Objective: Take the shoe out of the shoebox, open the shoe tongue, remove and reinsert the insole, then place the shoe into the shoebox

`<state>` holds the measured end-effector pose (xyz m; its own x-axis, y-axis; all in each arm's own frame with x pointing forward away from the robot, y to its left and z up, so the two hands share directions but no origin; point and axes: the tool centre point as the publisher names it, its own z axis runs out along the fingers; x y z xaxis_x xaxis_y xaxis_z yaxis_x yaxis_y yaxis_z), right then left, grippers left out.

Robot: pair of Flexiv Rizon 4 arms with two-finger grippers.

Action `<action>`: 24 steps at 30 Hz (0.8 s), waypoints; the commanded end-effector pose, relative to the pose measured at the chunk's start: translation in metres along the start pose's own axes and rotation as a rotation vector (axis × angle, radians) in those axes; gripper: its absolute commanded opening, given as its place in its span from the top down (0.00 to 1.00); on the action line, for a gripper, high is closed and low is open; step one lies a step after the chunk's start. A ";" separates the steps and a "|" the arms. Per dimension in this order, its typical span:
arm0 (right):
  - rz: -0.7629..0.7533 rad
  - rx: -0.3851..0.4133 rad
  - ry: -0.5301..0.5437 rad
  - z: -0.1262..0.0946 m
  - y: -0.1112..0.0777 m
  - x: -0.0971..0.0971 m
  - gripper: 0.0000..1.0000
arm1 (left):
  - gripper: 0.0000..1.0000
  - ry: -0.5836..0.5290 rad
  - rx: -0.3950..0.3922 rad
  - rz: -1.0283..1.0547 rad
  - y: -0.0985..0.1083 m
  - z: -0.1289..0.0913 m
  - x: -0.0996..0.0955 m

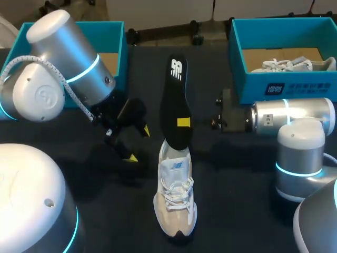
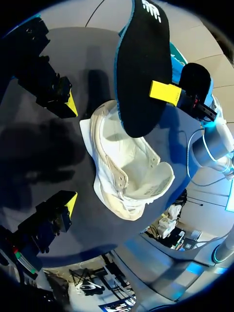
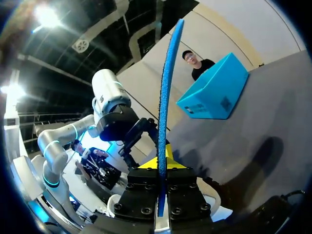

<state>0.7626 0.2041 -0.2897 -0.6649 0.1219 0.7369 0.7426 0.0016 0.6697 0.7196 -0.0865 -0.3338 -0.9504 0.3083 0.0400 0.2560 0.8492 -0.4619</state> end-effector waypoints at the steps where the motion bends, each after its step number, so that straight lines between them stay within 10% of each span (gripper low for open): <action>1: -0.011 -0.035 0.006 0.006 -0.009 -0.001 1.00 | 0.00 0.003 0.008 -0.003 0.006 0.011 -0.007; 24: -0.055 -0.067 0.054 0.001 -0.023 0.003 1.00 | 0.00 0.016 0.009 0.005 0.007 0.026 -0.006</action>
<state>0.7437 0.2033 -0.3004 -0.7072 0.0716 0.7033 0.7012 -0.0558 0.7108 0.7228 -0.0932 -0.3591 -0.9462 0.3192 0.0527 0.2580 0.8429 -0.4721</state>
